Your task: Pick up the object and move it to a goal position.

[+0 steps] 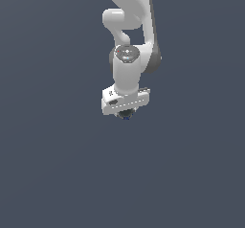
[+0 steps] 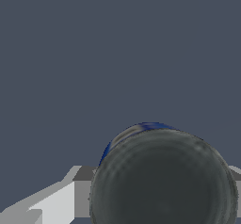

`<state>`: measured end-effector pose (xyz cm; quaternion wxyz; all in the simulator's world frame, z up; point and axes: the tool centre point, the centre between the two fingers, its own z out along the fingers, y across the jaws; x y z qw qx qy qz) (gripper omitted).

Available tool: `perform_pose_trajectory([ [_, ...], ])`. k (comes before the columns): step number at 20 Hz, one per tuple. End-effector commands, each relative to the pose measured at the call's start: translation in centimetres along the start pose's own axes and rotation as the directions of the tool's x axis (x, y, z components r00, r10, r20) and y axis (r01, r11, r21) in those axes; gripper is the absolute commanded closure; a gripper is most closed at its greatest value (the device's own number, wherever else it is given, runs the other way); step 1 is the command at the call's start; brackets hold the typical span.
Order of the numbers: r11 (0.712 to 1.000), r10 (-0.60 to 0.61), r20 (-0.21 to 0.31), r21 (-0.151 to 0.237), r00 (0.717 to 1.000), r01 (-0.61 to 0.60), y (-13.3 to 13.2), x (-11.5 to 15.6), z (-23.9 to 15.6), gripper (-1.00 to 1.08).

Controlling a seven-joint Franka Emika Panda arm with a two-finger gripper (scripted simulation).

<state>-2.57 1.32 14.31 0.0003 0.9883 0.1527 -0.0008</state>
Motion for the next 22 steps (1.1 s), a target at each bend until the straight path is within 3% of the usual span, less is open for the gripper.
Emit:
perform_pose_trajectory([
  [1,1.0,0.0,-0.001,0.0,1.0,0.0,0.5,-1.1,-2.3,1.08],
  [22,1.0,-0.001,-0.002,0.002,1.0,0.001,4.8,-10.8,-22.2,1.08],
])
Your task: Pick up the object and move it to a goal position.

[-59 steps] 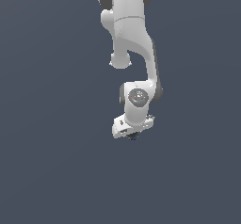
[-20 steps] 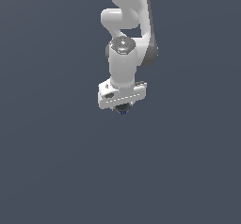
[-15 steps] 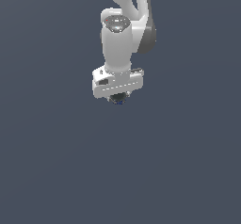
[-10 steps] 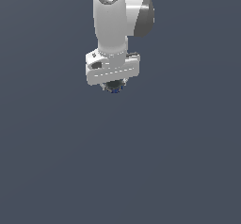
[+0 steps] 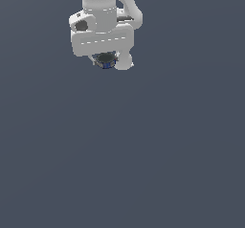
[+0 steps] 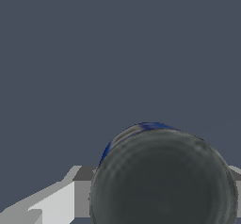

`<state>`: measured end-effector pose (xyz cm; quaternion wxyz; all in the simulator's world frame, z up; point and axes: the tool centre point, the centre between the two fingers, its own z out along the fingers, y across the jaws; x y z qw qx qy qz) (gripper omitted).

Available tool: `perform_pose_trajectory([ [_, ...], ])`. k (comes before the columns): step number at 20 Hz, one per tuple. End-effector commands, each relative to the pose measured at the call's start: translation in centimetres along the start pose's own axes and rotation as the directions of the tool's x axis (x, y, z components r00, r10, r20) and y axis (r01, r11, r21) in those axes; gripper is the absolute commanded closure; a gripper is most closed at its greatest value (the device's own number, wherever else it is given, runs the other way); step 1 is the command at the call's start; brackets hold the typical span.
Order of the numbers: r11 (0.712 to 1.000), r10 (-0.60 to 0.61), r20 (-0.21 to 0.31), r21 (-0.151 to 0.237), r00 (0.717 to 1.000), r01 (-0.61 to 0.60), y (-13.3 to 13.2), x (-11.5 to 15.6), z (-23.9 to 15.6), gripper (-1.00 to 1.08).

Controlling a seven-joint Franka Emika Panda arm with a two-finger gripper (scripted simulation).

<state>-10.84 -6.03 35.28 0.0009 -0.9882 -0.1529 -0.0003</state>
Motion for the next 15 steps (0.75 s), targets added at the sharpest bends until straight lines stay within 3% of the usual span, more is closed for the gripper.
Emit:
perform_pose_trajectory([
  [1,1.0,0.0,0.0,0.0,1.0,0.0,0.4,-0.9,-2.0,1.08],
  [8,1.0,0.0,0.001,-0.001,1.0,0.0,1.3,-2.5,-5.7,1.08],
  [15,1.0,0.0,0.001,-0.001,1.0,0.0,1.7,-2.8,-6.8,1.08],
])
